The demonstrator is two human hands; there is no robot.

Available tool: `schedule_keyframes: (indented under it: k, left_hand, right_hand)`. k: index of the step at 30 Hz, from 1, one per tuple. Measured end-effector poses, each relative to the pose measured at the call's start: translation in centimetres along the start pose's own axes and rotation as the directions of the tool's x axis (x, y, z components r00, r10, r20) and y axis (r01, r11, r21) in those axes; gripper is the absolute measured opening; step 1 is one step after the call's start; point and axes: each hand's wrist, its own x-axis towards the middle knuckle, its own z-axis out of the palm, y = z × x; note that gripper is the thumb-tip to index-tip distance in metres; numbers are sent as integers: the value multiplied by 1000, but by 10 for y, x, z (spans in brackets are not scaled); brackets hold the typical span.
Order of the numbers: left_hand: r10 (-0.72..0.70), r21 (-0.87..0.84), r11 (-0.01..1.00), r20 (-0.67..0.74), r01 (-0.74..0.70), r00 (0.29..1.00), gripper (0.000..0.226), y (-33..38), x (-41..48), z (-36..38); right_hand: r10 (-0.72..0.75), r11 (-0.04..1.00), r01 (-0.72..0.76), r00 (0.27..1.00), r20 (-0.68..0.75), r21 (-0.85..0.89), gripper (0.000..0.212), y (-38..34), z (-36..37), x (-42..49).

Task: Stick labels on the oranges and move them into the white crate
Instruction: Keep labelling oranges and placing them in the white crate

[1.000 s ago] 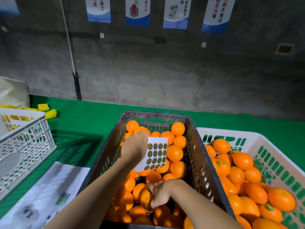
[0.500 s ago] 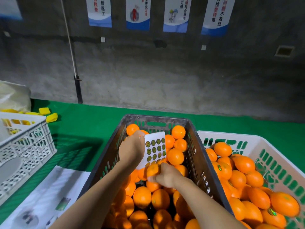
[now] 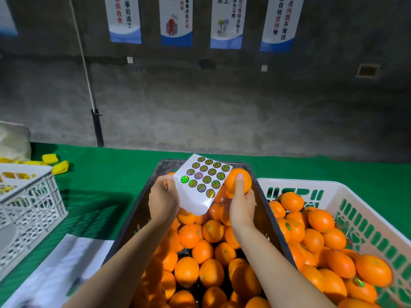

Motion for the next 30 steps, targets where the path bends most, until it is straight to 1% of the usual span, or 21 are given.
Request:
schedule_keyframes:
  k: [3,5,7,8,10,11,12,16,19,22,24,25,26,27,28,29,30]
  left_hand:
    - [7,-27,1000,1,-7,1000,44,2,-2,1]
    - [15,-18,1000,6,-15,1000,47,1,-3,3]
    - [21,-20,1000,17,-21,1000,47,0,-3,5]
    - [21,-34,999,26,-20,999,47,0,-3,6]
    - [31,-38,999,31,-29,999,46,-1,-3,7]
    - [40,-27,999,28,-39,999,45,0,-3,7]
    - [48,-11,999,32,-47,998,44,0,-3,7]
    - [94,47,994,51,-97,994,46,1,-6,7]
    - [123,52,991,74,-127,990,46,2,-9,6]
    - [132,76,988,67,-137,989,46,2,-10,6]
    - [148,77,985,75,-153,986,47,3,-12,5]
    - [155,76,984,79,-161,985,47,3,-13,5]
    - [159,79,983,81,-165,984,47,2,-13,5]
    - [162,79,983,85,-168,983,47,1,-12,5]
    - [168,76,982,89,-175,982,47,0,-11,6]
    - [178,76,980,94,-185,979,48,-1,-9,7]
    - [185,88,977,103,-194,977,49,-2,-8,8]
  right_hand:
    - [79,983,-74,996,-27,169,65,-7,-5,1]
    - [186,919,-172,983,-4,355,74,-8,-9,3]
    - [302,797,-286,951,59,532,86,-9,-14,6]
    - [356,709,-340,929,103,618,90,-10,-18,9]
    - [421,507,-411,885,199,758,89,-13,-23,14]
    - [432,427,-426,871,235,798,88,-14,-25,16]
    - [430,377,-433,865,259,819,88,-16,-27,17]
    - [396,301,-403,877,271,864,94,-16,-26,18]
    - [391,264,-371,885,253,890,93,-15,-25,20]
    - [401,278,-376,882,249,884,91,-14,-25,21]
    - [439,319,-393,868,233,862,87,-13,-24,21]
    - [460,357,-404,861,218,842,83,-12,-23,21]
    - [479,427,-414,858,187,804,77,-11,-22,20]
    - [491,536,-419,861,133,733,69,-11,-21,18]
    - [478,663,-412,875,69,625,60,-12,-20,16]
    - [427,785,-373,904,4,495,51,-13,-18,13]
    - [325,893,-285,944,-59,347,42,-15,-16,10]
